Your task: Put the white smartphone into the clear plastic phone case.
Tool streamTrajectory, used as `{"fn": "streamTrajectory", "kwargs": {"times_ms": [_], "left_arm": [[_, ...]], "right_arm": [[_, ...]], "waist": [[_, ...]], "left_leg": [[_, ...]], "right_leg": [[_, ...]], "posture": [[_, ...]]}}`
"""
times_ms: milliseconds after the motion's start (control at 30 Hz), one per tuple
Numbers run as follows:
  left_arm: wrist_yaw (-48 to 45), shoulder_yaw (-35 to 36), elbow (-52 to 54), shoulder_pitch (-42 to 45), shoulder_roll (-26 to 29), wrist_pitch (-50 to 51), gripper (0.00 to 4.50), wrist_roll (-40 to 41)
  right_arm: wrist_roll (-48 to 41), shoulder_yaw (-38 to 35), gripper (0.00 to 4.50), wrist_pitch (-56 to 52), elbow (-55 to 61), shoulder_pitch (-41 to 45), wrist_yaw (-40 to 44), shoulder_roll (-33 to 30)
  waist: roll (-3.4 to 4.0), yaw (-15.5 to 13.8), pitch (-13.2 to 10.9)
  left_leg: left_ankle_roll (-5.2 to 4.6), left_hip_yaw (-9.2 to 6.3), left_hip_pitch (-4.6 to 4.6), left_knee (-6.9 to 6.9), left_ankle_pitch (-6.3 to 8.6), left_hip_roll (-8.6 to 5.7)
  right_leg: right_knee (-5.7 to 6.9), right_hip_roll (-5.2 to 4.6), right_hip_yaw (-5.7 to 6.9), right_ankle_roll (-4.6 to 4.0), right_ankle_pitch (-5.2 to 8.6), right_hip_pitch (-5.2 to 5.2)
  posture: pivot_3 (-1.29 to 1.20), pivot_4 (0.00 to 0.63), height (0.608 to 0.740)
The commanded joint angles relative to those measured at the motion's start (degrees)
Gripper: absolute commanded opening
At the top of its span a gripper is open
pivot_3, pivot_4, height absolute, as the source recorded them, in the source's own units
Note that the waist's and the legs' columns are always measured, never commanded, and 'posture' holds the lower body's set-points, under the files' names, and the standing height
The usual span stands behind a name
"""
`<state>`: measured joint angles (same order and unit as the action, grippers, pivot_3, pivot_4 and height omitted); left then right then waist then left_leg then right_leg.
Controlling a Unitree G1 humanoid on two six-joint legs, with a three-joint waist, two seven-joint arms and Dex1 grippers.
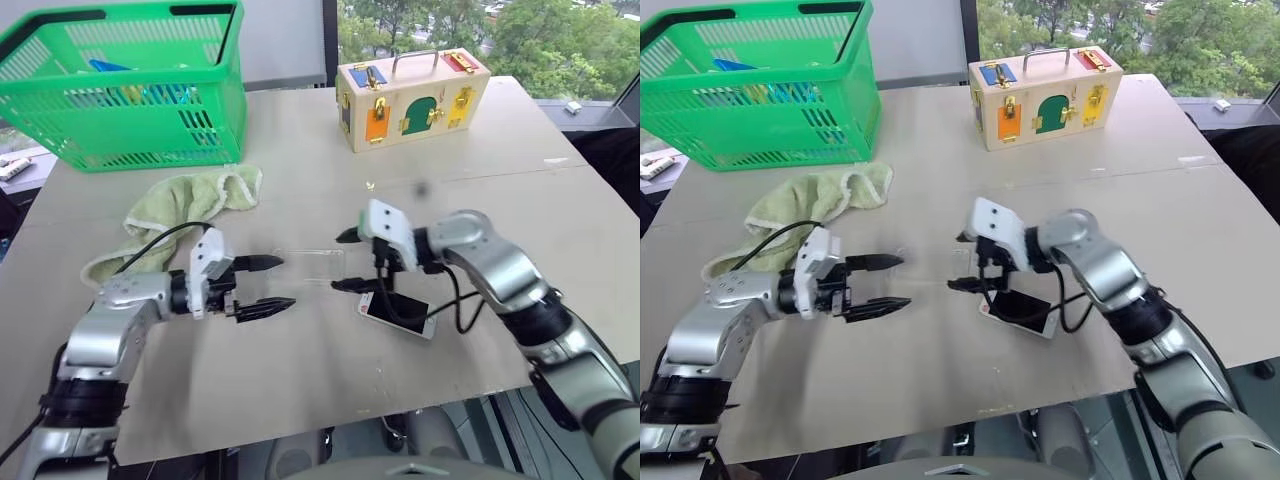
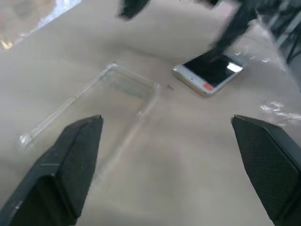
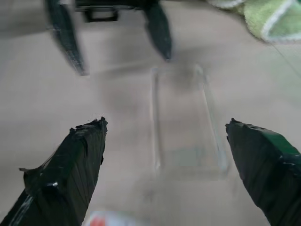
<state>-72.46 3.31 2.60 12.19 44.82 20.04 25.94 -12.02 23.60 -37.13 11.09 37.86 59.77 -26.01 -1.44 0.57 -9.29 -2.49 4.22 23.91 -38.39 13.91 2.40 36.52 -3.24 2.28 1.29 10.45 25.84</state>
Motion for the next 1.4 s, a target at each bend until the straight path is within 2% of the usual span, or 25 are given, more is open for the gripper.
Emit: {"fn": "streamTrajectory", "kwargs": {"times_ms": [33,233,267,433,533,567,667,900,1100,1267,1400], "left_arm": [[-1.4,-4.6,-3.1,5.2,-1.0,-2.5,4.50,-3.3],[-3.1,-11.7,-12.8,12.3,-2.4,-9.6,4.50,-11.6],[-3.4,-13.2,-14.8,13.3,-2.5,-11.6,3.98,-13.5],[-3.8,-17.3,-22.4,16.4,-3.2,-16.3,1.94,-19.1],[-6.3,-16.4,-23.1,15.6,-2.9,-16.7,0.35,-17.8],[-7.1,-15.9,-22.7,15.1,-2.5,-16.9,0.11,-17.0],[-9.8,-13.2,-19.1,12.2,-0.9,-15.1,0.11,-13.1],[-9.6,-8.4,-10.8,5.3,2.7,-12.5,0.11,-8.5],[-7.5,-7.5,-8.1,3.0,2.6,-12.3,0.11,-8.3],[-6.6,-7.6,-6.0,1.3,2.2,-12.3,0.11,-8.4],[-6.2,-7.8,-5.9,1.4,1.8,-12.1,0.11,-8.4]], "right_arm": [[-2.5,-4.0,4.46,-2.5,12.4,-6.4,0.2,-6.5],[-4.4,-8.3,4.46,-6.1,21.8,-15.9,-3.9,-12.1],[-4.7,-9.2,4.50,-6.7,23.0,-17.0,-4.7,-12.5],[-5.9,-11.8,4.50,-8.6,27.2,-20.0,-8.4,-13.5],[-3.7,-10.7,4.50,-7.6,28.4,-21.2,-11.6,-13.6],[-3.3,-10.3,4.50,-7.3,28.5,-21.5,-12.1,-13.6],[-5.1,-10.3,4.50,-9.4,27.4,-22.6,-12.9,-12.6],[-2.8,-6.4,4.50,-4.6,20.8,-26.0,-13.0,-12.5],[1.5,-1.9,4.50,-0.4,14.5,-26.8,-14.6,-11.1],[6.1,-1.8,4.50,4.0,7.3,-26.2,-16.5,-11.5],[5.7,-2.6,4.50,4.6,5.4,-26.3,-15.9,-12.3]], "waist": [[0.01,0.0,0.0],[-0.03,0.1,0.0],[-0.03,0.0,0.0],[-0.06,-0.1,0.0],[-0.07,0.1,0.0],[-0.07,0.1,0.0],[-0.08,0.3,0.0],[-0.06,0.1,0.0],[-0.13,0.0,0.0],[-0.16,0.2,0.1],[-0.17,0.1,0.1]], "left_leg": [[0.00,0.01,0.00,0.01,0.00,-0.05],[-0.01,0.01,-0.06,-0.01,0.00,-0.05],[-0.01,-0.02,-0.05,-0.02,0.00,-0.05],[-0.01,-0.02,-0.05,-0.05,0.00,-0.04],[-0.01,0.01,-0.06,-0.04,0.00,-0.01],[-0.02,0.01,-0.06,-0.04,0.00,0.02],[-0.02,0.00,-0.09,-0.04,0.00,0.11],[-0.01,0.01,-0.07,0.00,0.01,0.21],[-0.01,-0.01,-0.06,-0.04,0.00,0.17],[-0.01,0.01,-0.11,-0.04,0.00,0.20],[-0.01,0.00,-0.19,-0.05,0.00,0.20]], "right_leg": [[-0.01,0.02,0.00,0.01,0.00,0.01],[-0.02,0.14,-0.04,0.05,0.02,0.01],[0.00,0.16,-0.03,0.04,0.03,0.01],[0.00,0.10,-0.04,0.04,0.02,-0.02],[-0.06,0.07,-0.07,0.05,0.03,-0.05],[-0.06,0.07,-0.07,0.05,0.03,-0.05],[-0.05,0.09,-0.07,0.05,0.03,-0.06],[-0.09,0.13,-0.03,0.04,0.03,-0.04],[-0.12,0.08,-0.02,0.04,0.03,-0.08],[-0.12,0.09,-0.02,0.04,0.03,-0.10],[-0.10,0.09,-0.01,0.03,0.02,-0.15]], "posture": [[0.00,0.150,0.740],[0.00,0.150,0.740],[0.00,0.150,0.740],[0.00,0.150,0.740],[0.00,0.150,0.740],[0.00,0.150,0.740],[0.00,0.150,0.740],[0.00,0.150,0.740],[0.00,0.150,0.740],[0.00,0.150,0.740],[0.00,0.150,0.740]]}}
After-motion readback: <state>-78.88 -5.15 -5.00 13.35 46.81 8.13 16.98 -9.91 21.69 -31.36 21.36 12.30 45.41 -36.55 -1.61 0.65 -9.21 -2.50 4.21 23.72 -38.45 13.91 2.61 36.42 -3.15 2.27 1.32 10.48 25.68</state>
